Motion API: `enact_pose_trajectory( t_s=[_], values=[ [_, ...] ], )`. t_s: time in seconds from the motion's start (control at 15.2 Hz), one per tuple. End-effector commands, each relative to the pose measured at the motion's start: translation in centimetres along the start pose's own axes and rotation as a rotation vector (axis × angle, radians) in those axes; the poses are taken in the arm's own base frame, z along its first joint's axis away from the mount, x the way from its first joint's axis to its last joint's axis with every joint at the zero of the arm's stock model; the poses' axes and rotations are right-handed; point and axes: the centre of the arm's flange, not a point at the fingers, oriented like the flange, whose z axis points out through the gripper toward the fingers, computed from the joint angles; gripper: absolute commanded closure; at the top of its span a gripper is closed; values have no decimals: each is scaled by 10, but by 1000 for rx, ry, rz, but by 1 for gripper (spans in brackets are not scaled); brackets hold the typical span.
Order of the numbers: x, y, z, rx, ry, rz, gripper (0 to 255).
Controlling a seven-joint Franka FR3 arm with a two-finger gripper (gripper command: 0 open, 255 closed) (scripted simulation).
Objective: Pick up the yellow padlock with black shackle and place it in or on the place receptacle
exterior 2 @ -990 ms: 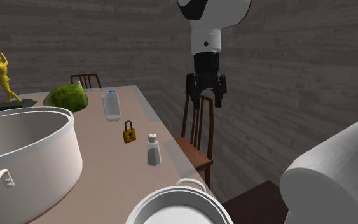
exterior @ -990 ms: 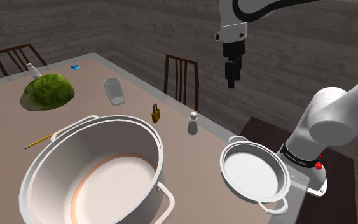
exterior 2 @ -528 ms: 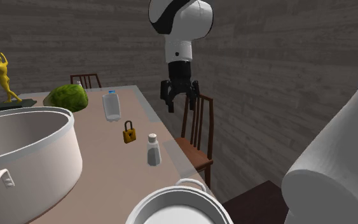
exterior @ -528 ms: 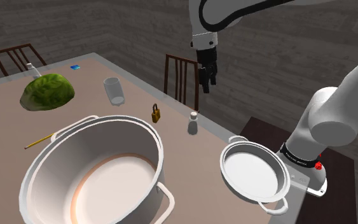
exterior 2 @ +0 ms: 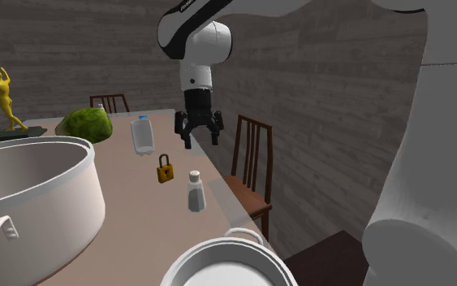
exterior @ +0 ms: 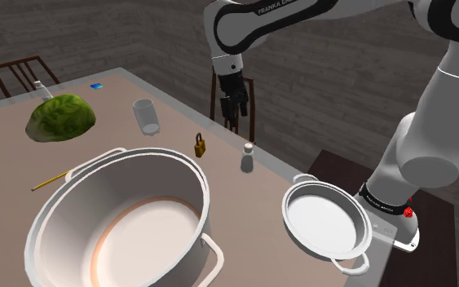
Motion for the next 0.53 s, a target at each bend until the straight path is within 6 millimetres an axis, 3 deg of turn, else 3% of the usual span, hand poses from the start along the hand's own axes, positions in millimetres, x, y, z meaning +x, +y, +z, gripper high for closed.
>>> enact_pose_trajectory(
  t_s=[0.0,0.46],
  values=[
    [27,-6,6,-1,-5,-9,0],
    [115,-40,18,-7,-23,-42,0]
  ],
)
